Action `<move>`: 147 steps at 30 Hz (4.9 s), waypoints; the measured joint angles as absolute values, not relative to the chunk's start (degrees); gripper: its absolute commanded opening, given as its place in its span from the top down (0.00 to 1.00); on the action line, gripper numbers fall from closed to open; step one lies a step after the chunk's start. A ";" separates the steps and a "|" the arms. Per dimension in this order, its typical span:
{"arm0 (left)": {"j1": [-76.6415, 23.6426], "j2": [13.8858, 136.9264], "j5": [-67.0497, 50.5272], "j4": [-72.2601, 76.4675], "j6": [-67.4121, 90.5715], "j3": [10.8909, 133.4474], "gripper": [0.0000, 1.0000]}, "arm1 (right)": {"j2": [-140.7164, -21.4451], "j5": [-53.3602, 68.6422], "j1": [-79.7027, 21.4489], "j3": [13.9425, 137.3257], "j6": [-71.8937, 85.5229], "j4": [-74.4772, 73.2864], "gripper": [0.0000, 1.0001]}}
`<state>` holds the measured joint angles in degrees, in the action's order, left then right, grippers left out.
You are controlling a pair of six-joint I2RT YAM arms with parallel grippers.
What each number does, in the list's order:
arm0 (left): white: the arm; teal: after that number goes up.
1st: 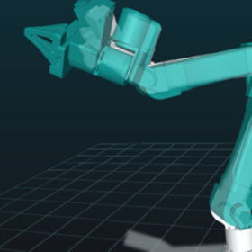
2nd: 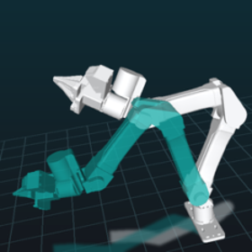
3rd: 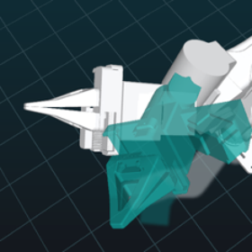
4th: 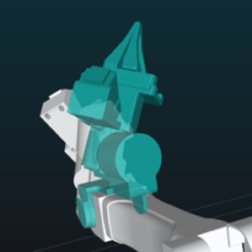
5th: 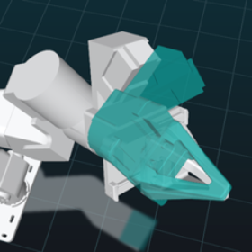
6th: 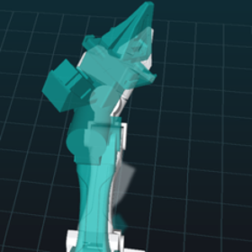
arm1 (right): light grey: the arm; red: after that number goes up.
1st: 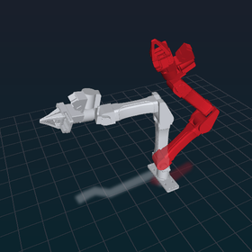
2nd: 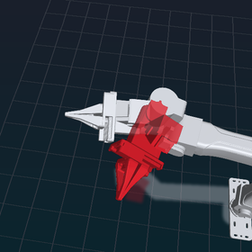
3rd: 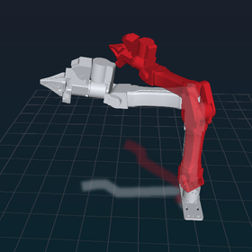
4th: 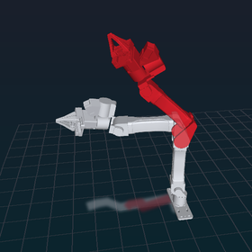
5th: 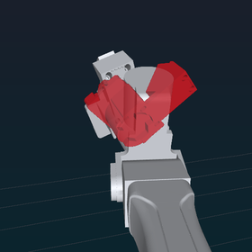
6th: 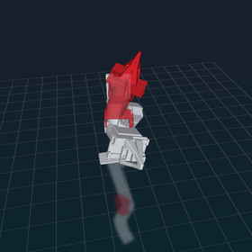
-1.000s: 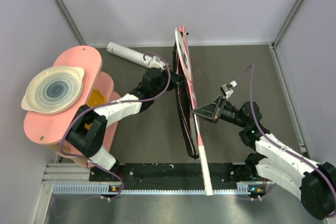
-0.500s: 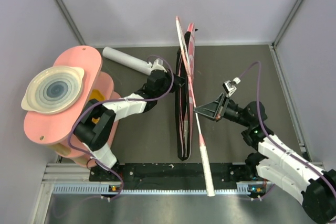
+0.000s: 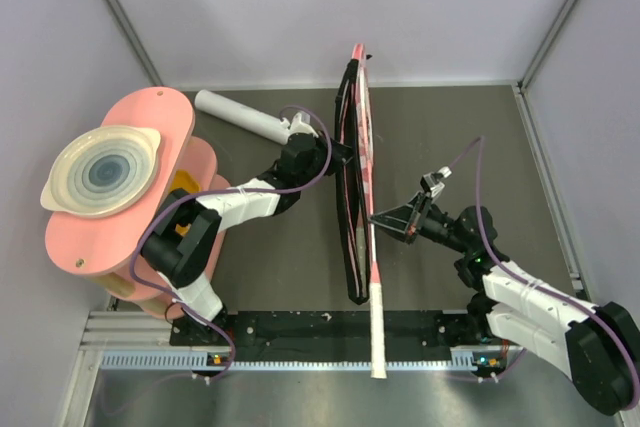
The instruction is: Pack up the badminton gear
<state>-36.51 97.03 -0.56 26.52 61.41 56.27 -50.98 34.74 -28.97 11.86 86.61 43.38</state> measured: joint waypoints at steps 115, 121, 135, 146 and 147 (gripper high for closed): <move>-42.26 89.45 -3.90 21.65 52.86 49.67 1.00 | -66.43 10.15 -42.26 40.12 34.57 -13.30 0.59; -42.37 89.45 -4.19 21.65 53.36 49.67 1.00 | -65.60 7.22 -45.71 39.44 35.14 -14.81 0.73; -42.48 89.45 -5.10 21.65 54.06 49.67 1.00 | -67.22 -1.21 -46.00 39.97 38.15 -16.80 1.00; -42.22 89.45 -4.71 20.93 54.04 49.67 1.00 | -70.59 -1.54 -46.39 36.27 40.56 -8.36 0.86; -42.13 89.45 -4.71 20.88 54.04 49.67 1.00 | -70.89 -1.37 -46.48 36.27 40.58 -7.90 0.72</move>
